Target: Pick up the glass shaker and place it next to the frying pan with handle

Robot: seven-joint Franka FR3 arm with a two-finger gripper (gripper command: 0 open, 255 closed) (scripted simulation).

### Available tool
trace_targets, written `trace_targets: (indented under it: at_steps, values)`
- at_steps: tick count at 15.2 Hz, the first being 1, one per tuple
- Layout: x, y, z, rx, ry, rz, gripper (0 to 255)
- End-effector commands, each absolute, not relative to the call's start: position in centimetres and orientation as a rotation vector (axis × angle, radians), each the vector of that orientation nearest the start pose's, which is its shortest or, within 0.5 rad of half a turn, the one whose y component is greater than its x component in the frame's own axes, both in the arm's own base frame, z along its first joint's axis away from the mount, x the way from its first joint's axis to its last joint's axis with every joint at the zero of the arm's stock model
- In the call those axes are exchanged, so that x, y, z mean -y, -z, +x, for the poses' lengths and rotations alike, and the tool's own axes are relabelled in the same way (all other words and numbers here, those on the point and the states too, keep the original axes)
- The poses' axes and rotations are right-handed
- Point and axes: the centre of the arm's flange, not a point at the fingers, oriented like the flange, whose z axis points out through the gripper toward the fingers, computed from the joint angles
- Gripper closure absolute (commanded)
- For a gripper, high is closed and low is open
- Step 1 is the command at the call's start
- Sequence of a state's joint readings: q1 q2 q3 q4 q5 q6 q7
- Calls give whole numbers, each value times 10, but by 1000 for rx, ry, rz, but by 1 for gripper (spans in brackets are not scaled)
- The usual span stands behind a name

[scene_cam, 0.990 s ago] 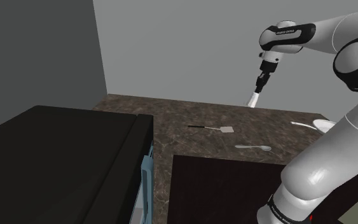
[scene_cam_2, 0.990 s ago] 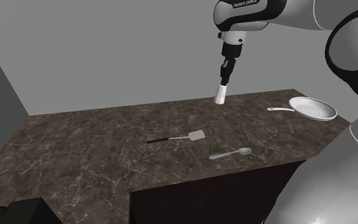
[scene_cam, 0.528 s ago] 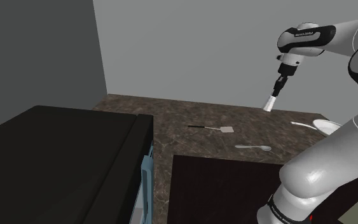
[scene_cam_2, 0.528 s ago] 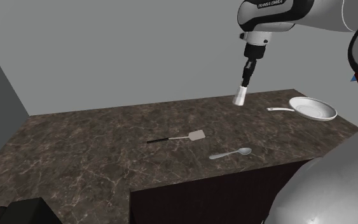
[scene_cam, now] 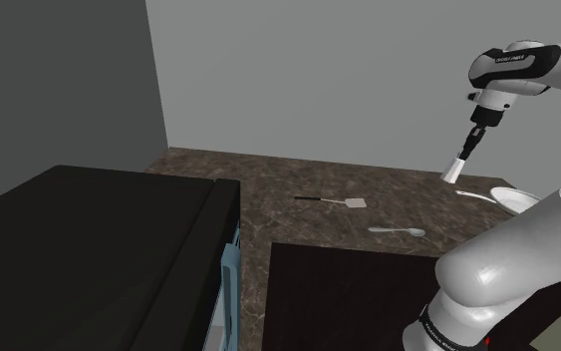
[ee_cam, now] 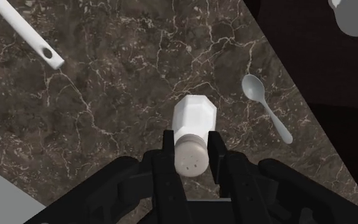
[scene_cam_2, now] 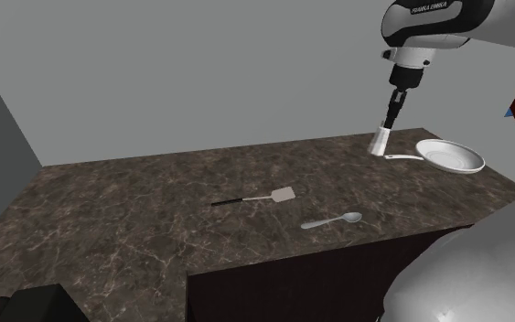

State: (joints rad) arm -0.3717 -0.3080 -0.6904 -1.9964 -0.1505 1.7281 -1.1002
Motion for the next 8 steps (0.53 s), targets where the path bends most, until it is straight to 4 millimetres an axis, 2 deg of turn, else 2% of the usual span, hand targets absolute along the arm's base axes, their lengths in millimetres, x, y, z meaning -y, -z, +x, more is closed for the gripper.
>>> trace_targets:
  at_steps: [1, 5, 8]
  values:
    - [459, -559, 173, 141, 43, -3094, 255]
    - [484, -559, 127, 141, 43, -3094, 255]
    - [484, -543, 127, 141, 43, -3094, 255]
